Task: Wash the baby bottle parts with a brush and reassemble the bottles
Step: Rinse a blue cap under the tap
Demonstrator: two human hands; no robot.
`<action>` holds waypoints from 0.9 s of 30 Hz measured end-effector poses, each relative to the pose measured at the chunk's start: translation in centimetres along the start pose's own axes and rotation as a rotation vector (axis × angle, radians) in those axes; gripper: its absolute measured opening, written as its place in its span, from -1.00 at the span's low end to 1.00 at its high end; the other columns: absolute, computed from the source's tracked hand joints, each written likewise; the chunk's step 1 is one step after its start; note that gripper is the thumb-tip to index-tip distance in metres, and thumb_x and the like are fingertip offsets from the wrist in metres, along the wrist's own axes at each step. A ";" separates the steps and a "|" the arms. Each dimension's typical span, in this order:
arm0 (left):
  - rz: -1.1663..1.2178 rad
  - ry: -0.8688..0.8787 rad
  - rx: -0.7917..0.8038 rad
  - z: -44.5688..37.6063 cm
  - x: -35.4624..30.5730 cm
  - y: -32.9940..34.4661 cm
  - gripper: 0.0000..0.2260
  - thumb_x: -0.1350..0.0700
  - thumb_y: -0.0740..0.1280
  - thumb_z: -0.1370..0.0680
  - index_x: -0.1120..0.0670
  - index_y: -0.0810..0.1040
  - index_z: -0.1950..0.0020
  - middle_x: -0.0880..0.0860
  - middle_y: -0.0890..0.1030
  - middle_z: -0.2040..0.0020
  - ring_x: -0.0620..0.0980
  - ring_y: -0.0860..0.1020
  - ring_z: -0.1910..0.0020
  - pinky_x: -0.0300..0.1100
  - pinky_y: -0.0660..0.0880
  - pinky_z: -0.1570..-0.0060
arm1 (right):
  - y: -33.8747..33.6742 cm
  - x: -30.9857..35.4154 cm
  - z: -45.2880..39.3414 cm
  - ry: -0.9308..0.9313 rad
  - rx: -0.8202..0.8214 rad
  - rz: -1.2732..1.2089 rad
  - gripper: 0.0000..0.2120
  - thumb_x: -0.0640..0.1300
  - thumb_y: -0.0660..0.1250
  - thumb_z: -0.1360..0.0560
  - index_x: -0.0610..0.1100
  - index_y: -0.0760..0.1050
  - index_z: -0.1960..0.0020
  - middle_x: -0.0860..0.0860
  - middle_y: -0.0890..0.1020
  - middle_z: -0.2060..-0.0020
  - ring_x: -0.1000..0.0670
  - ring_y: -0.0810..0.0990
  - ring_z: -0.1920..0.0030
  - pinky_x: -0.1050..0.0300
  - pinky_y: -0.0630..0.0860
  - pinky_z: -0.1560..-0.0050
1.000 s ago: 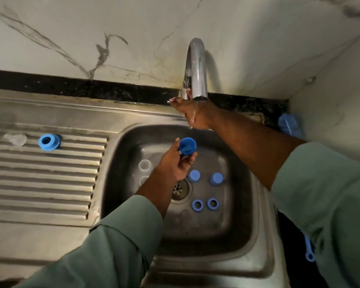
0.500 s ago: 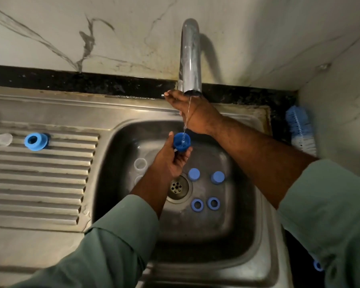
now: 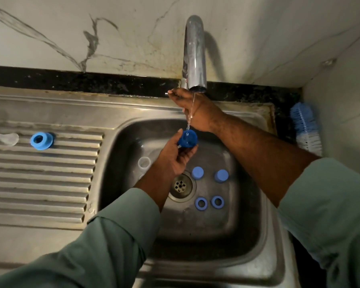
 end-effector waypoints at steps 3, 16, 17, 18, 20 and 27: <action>-0.147 -0.035 -0.004 0.3 -0.1 0.6 -0.60 -0.13 0.41 -0.52 0.19 0.56 -0.10 0.17 0.60 0.14 -0.02 0.55 0.26 -0.21 0.54 0.28 | 0.0 -0.3 0.0 -0.011 0.039 -0.073 -0.35 -0.40 0.30 -0.47 -0.13 0.22 -0.50 -0.06 0.26 -0.49 -0.20 0.08 -0.52 -0.15 0.18 -0.47; -0.626 0.609 -0.086 2.2 -2.6 0.8 -0.55 0.37 0.47 -0.42 0.13 0.49 -0.26 0.05 0.57 -0.17 -0.12 0.58 -0.01 -0.36 0.58 0.16 | 0.8 -0.8 -0.1 -0.013 0.011 -0.156 -0.36 -0.44 0.24 -0.46 -0.12 0.24 -0.49 -0.04 0.27 -0.48 -0.20 0.12 -0.51 -0.16 0.22 -0.45; -0.622 0.650 -0.077 2.6 -2.9 1.0 -0.55 0.41 0.45 -0.43 0.16 0.49 -0.27 0.04 0.55 -0.18 -0.16 0.55 0.03 -0.44 0.53 0.23 | 0.8 -0.8 -0.1 -0.010 0.014 -0.152 -0.36 -0.44 0.24 -0.47 -0.12 0.23 -0.49 -0.04 0.26 -0.48 -0.20 0.11 -0.51 -0.16 0.22 -0.45; -0.592 0.663 -0.061 2.8 -3.1 1.1 -0.56 0.45 0.41 -0.44 0.19 0.48 -0.27 0.05 0.54 -0.18 -0.18 0.54 0.05 -0.47 0.50 0.26 | 0.8 -0.8 -0.1 -0.008 0.018 -0.149 -0.36 -0.42 0.25 -0.47 -0.12 0.22 -0.50 -0.04 0.26 -0.49 -0.20 0.11 -0.52 -0.16 0.22 -0.45; -0.532 0.688 -0.034 3.1 -3.3 1.0 -0.57 0.49 0.36 -0.45 0.22 0.47 -0.27 0.07 0.54 -0.19 -0.17 0.56 0.05 -0.44 0.51 0.26 | 0.6 -0.7 -0.1 0.002 0.024 -0.149 -0.36 -0.40 0.25 -0.48 -0.11 0.20 -0.50 -0.04 0.24 -0.49 -0.18 0.09 -0.52 -0.16 0.22 -0.45; -0.551 0.782 0.048 3.3 -3.5 0.7 -0.53 0.51 0.37 -0.42 0.25 0.48 -0.31 0.12 0.55 -0.23 -0.10 0.57 -0.08 -0.37 0.55 0.11 | -0.1 -0.1 0.1 -0.021 0.004 -0.078 -0.38 -0.38 0.26 -0.50 -0.16 0.18 -0.51 -0.09 0.25 -0.49 -0.20 0.07 -0.52 -0.17 0.13 -0.48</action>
Point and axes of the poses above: each hand's wrist, its own z-axis away from the middle knuckle, its own y-axis out of the palm, x = y × z, the point moved 6 cm from there along -z, towards the middle knuckle
